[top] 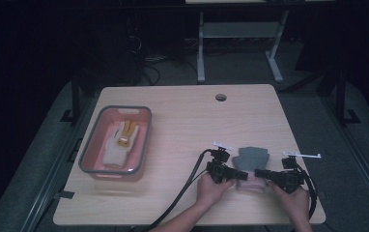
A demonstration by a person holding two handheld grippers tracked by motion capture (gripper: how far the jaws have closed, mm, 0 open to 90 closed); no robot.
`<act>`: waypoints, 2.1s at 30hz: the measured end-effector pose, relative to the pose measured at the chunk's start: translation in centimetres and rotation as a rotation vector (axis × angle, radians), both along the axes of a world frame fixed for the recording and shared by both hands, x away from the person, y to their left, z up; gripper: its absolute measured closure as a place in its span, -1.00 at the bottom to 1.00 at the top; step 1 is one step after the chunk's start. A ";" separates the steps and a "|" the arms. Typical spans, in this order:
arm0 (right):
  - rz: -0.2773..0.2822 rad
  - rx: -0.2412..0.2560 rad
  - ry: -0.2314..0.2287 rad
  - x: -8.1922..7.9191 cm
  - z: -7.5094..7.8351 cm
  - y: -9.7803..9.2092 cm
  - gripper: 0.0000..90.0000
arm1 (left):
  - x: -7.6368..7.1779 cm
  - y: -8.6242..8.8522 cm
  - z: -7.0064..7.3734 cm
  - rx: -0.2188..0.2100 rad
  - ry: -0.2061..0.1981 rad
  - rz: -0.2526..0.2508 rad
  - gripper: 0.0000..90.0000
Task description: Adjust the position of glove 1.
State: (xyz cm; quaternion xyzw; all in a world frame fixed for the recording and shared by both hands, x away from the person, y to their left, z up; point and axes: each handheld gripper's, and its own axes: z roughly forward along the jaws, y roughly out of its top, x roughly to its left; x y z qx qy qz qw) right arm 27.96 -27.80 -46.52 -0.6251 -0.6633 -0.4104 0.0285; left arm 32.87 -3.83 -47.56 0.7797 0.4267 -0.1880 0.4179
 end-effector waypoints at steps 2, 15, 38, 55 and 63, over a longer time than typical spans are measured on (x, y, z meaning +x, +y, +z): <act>-0.003 0.000 -0.001 -0.1 0.1 0.1 0.62 | 0.0 0.0 0.0 -0.001 0.003 -0.001 0.35; -0.021 -0.023 -0.014 -0.2 0.0 0.1 0.63 | -0.3 0.7 0.7 0.042 0.002 0.002 0.05; -0.002 -0.036 -0.032 -0.1 0.9 1.1 0.63 | 0.6 1.1 0.2 -0.032 0.058 0.001 0.47; 0.032 -0.010 -0.076 0.7 3.3 3.0 0.63 | 0.9 3.8 2.9 -0.052 -0.007 0.009 0.48; 0.067 -0.003 -0.106 1.5 4.8 5.0 0.63 | 1.1 6.0 4.5 -0.053 -0.042 0.022 0.47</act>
